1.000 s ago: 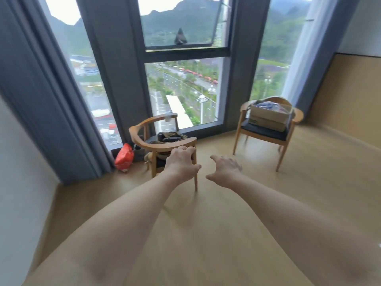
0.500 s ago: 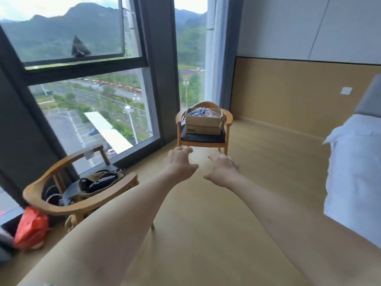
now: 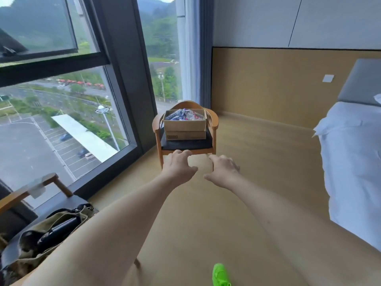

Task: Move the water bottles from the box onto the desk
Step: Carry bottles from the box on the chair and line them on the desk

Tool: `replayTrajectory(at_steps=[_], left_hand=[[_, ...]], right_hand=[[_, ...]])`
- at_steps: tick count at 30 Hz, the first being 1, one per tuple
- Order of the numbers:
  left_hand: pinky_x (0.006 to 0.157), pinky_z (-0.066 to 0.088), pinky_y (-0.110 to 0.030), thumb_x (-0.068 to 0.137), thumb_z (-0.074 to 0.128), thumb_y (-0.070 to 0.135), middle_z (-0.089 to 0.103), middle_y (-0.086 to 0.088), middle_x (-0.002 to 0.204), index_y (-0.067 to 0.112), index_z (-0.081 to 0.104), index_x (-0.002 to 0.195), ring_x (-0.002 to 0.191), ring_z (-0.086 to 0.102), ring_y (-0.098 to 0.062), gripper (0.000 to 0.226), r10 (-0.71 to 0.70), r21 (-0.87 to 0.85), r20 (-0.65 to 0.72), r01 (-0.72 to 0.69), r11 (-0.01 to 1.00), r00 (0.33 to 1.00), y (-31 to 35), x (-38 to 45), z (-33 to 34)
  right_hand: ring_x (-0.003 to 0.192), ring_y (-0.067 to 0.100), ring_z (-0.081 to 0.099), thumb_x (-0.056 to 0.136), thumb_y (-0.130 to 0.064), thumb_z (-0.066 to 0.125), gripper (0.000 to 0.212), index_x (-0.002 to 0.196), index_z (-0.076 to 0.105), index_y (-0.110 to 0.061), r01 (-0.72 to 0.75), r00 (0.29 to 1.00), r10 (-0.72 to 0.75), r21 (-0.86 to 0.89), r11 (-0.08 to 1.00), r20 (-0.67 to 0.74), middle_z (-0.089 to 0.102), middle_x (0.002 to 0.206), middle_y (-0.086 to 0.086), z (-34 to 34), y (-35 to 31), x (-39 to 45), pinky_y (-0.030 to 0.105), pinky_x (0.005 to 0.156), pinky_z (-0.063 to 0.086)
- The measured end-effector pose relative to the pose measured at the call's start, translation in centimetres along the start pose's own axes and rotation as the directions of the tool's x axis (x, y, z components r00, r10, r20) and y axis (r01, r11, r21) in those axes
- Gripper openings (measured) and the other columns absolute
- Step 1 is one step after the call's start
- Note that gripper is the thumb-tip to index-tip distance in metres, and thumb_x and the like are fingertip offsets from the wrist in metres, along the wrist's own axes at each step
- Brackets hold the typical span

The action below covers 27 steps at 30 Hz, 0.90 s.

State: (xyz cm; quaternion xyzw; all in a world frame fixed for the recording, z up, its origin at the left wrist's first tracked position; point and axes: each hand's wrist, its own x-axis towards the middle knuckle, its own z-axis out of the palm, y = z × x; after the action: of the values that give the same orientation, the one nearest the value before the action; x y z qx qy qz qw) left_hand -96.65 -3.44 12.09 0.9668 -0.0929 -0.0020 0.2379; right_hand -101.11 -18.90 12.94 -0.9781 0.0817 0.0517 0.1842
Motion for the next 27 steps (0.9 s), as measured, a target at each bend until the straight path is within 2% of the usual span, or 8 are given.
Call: replayTrajectory(at_steps=[2, 4, 8, 11, 14, 18, 22, 27], left_hand=[[0.094, 0.051, -0.034, 0.090, 0.075, 0.042, 0.051, -0.004, 0.143, 0.027, 0.052, 0.145, 0.128, 0.049, -0.026, 0.062, -0.004, 0.015, 0.000, 0.004, 1.000, 1.000, 0.2, 4.9, 0.8], [0.097, 0.053, -0.040, 0.090, 0.075, 0.042, 0.051, -0.006, 0.144, 0.026, 0.051, 0.146, 0.130, 0.048, -0.026, 0.064, -0.022, 0.026, -0.016, 0.023, 0.999, 1.000, 0.5, 9.5, 1.2], [0.087, 0.045, -0.031, 0.091, 0.073, 0.041, 0.051, -0.005, 0.144, 0.027, 0.051, 0.146, 0.130, 0.047, -0.024, 0.061, -0.067, 0.026, -0.024, 0.067, 0.997, 0.997, 1.2, 18.0, 0.7], [0.095, 0.047, -0.036, 0.093, 0.070, 0.041, 0.051, -0.004, 0.143, 0.026, 0.051, 0.147, 0.130, 0.046, -0.025, 0.059, -0.093, -0.006, -0.075, 0.093, 0.996, 0.993, 1.2, 23.5, 0.0], [0.092, 0.047, -0.035, 0.094, 0.070, 0.040, 0.052, -0.005, 0.141, 0.025, 0.051, 0.146, 0.128, 0.047, -0.025, 0.058, -0.102, 0.028, -0.055, 0.104, 0.994, 0.993, 0.5, 27.8, -0.1], [0.093, 0.050, -0.037, 0.093, 0.070, 0.038, 0.053, -0.005, 0.137, 0.024, 0.054, 0.140, 0.123, 0.047, -0.024, 0.051, -0.086, 0.085, -0.005, 0.086, 0.993, 0.996, -1.6, 34.8, 0.9], [0.095, 0.056, -0.042, 0.092, 0.072, 0.038, 0.053, -0.006, 0.138, 0.024, 0.052, 0.142, 0.123, 0.050, -0.025, 0.055, -0.068, 0.091, 0.014, 0.067, 0.994, 0.998, -4.4, 43.0, 1.9], [0.097, 0.051, -0.046, 0.091, 0.071, 0.041, 0.055, -0.007, 0.134, 0.026, 0.054, 0.134, 0.122, 0.049, -0.028, 0.049, -0.031, 0.098, 0.050, 0.026, 0.995, 0.998, -8.9, 55.2, 1.9]], right_hand=[[0.136, 0.031, 0.042, 0.091, -0.045, 0.068, 0.063, 0.148, 0.044, -0.031, 0.011, 1.000, -0.011, -0.002, 1.000, 0.009, 0.048, 0.145, 0.009, -0.3, 0.7, 5.4, 0.043, 0.106, 0.038], [0.136, 0.031, 0.042, 0.090, -0.046, 0.068, 0.063, 0.146, 0.045, -0.030, 0.032, 0.999, -0.032, 0.002, 0.999, 0.011, 0.049, 0.143, 0.008, -1.0, 1.3, 10.5, 0.043, 0.104, 0.039], [0.134, 0.030, 0.042, 0.088, -0.047, 0.069, 0.065, 0.146, 0.044, -0.032, 0.054, 0.998, -0.053, -0.024, 0.998, 0.036, 0.049, 0.141, 0.007, -3.4, 1.8, 19.4, 0.043, 0.102, 0.039], [0.128, 0.030, 0.046, 0.088, -0.047, 0.068, 0.062, 0.143, 0.046, -0.032, 0.105, 0.993, -0.101, -0.076, 0.992, 0.058, 0.053, 0.134, 0.006, -4.6, 1.5, 25.5, 0.043, 0.100, 0.042], [0.126, 0.030, 0.048, 0.087, -0.050, 0.069, 0.061, 0.142, 0.047, -0.033, 0.147, 0.987, -0.141, -0.084, 0.986, 0.076, 0.053, 0.130, 0.005, -4.3, 0.6, 30.6, 0.045, 0.102, 0.044], [0.128, 0.031, 0.046, 0.087, -0.051, 0.069, 0.062, 0.142, 0.047, -0.033, 0.128, 0.986, -0.119, -0.076, 0.989, 0.113, 0.052, 0.131, 0.006, -2.9, -0.3, 37.7, 0.045, 0.102, 0.041], [0.129, 0.031, 0.046, 0.089, -0.051, 0.069, 0.063, 0.145, 0.046, -0.032, 0.102, 0.990, -0.095, -0.075, 0.992, 0.100, 0.053, 0.135, 0.006, -1.6, -1.7, 45.9, 0.046, 0.103, 0.042], [0.133, 0.032, 0.046, 0.087, -0.050, 0.072, 0.068, 0.147, 0.046, -0.030, 0.043, 0.996, -0.037, -0.065, 0.997, 0.081, 0.052, 0.142, 0.007, -0.7, -4.7, 57.1, 0.048, 0.105, 0.043]])
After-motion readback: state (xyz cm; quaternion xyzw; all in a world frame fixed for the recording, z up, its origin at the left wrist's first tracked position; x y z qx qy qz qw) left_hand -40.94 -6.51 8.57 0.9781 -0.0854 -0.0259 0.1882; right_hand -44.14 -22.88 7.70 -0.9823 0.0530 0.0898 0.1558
